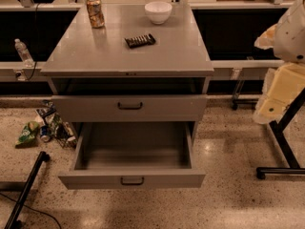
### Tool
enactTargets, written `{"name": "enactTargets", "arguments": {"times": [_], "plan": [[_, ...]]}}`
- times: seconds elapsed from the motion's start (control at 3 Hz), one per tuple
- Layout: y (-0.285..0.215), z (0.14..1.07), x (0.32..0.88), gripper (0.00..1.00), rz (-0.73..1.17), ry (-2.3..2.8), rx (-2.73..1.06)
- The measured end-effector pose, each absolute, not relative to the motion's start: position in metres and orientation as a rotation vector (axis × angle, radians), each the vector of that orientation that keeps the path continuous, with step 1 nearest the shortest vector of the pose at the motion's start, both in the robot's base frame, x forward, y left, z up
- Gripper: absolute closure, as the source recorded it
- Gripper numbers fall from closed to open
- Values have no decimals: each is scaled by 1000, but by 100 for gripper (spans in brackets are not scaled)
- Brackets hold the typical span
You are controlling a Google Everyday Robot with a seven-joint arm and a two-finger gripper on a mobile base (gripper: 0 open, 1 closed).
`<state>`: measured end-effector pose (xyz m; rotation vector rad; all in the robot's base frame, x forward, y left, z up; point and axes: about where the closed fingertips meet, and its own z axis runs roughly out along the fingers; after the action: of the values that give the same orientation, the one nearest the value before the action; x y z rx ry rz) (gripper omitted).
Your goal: Place rxbar chocolate into middle drawer
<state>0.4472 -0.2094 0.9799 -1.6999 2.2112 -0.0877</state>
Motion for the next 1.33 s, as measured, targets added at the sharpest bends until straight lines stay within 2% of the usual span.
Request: {"name": "enactTargets", "arguments": {"times": [0.33, 0.67, 1.0, 1.33], "plan": [[-198, 983, 483, 0, -2, 2148, -1602], [-158, 957, 561, 0, 308, 1977, -1362], [-133, 946, 617, 0, 422, 1842, -1198], [-133, 945, 615, 0, 424, 1843, -1203]]}}
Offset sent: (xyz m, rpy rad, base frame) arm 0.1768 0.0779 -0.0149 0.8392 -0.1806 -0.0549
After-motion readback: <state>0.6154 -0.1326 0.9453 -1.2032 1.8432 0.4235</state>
